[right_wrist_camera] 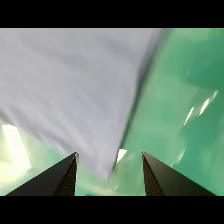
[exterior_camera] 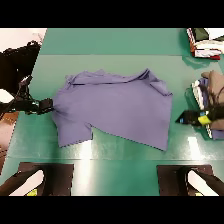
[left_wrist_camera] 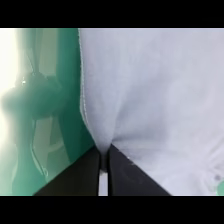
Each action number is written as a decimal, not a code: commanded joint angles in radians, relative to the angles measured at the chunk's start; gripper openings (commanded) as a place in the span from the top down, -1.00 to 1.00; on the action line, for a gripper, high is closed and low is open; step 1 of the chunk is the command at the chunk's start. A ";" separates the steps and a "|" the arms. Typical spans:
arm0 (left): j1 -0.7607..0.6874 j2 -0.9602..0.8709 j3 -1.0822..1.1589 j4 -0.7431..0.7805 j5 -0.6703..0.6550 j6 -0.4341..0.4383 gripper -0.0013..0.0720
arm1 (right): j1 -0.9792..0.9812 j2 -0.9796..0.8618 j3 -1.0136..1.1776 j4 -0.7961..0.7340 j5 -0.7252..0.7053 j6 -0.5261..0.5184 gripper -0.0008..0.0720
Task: Fold the shirts.
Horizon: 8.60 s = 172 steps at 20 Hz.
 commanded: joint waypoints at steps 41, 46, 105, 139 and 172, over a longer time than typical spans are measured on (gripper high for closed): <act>0.000 0.373 1.277 -0.239 -0.138 -0.006 0.89 | -0.067 0.068 1.347 0.056 -0.099 0.034 0.94; 0.000 0.364 1.373 -0.254 -0.111 -0.030 0.89 | -0.206 0.144 1.279 0.057 -0.121 0.034 0.94; -0.039 0.269 -0.428 -0.172 -0.307 -0.058 -0.32 | 0.063 -0.211 0.375 -0.176 -0.179 0.026 -0.09; -0.039 0.280 -0.385 -0.437 -0.115 0.085 0.89 | -0.290 -0.182 -0.193 0.058 -0.064 -0.054 0.19; -0.039 -0.478 0.370 -0.520 0.088 0.242 0.73 | 0.084 -0.697 0.808 -0.067 -0.103 0.055 0.90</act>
